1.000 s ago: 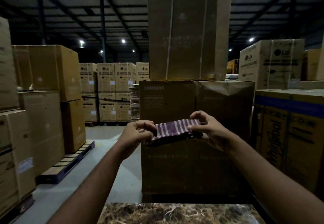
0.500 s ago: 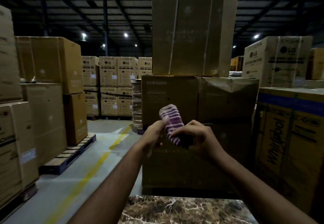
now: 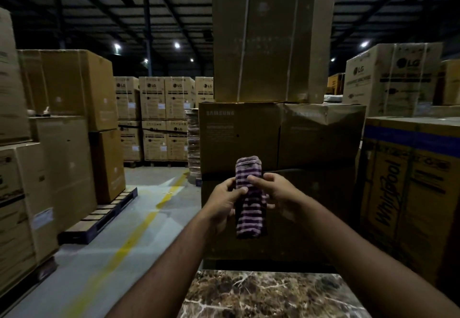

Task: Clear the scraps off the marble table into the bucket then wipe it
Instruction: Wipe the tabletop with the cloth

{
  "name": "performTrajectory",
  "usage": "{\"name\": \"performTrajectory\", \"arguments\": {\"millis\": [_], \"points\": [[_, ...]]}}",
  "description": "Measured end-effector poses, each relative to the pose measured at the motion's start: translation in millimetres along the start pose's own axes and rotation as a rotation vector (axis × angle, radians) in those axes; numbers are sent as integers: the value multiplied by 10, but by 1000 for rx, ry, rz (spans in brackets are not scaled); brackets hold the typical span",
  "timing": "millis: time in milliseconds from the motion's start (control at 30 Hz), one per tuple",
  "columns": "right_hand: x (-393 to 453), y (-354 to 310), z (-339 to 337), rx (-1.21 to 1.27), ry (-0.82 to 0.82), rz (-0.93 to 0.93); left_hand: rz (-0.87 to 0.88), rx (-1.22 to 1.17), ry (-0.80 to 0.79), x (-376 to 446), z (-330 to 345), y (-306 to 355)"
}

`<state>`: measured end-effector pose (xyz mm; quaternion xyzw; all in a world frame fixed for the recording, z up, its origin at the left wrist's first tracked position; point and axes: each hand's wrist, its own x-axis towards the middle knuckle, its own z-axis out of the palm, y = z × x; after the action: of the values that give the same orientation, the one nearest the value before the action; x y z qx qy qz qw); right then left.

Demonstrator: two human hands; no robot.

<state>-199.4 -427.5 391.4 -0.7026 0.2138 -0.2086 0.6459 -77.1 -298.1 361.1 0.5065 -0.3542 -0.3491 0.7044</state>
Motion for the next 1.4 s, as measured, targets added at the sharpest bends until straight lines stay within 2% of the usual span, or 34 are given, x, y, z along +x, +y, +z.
{"name": "performTrajectory", "arguments": {"millis": [200, 400, 500, 667, 833, 1067, 1167, 1300, 1400], "points": [[110, -104, -45, 14, 3, -60, 5, 87, 50, -15, 1, -130], [168, -73, 90, 133, -12, -33, -54, 254, -4, -138, -118, -324], [192, 2, 194, 215, -39, 12, -68, 236, 71, -240, -205, -512], [362, 359, 573, 233, -65, 108, -67, 187, 287, -587, -441, -808], [517, 787, 1270, 151, -121, 184, -104, 128, 497, -1080, -1066, -1134], [806, 1662, 2656, 151, -270, 331, -186, 78, 750, -1866, -2429, -1595], [958, 2133, 3317, 75, -290, 396, -196, 11, 900, -2223, -3045, -1817], [1158, 2829, 4210, -32, -339, 468, -192, 45, 1085, -2688, -3894, -2154], [1192, 3227, 4676, -161, -330, 488, -275, 88, 1151, -2945, -4322, -2391]]}}
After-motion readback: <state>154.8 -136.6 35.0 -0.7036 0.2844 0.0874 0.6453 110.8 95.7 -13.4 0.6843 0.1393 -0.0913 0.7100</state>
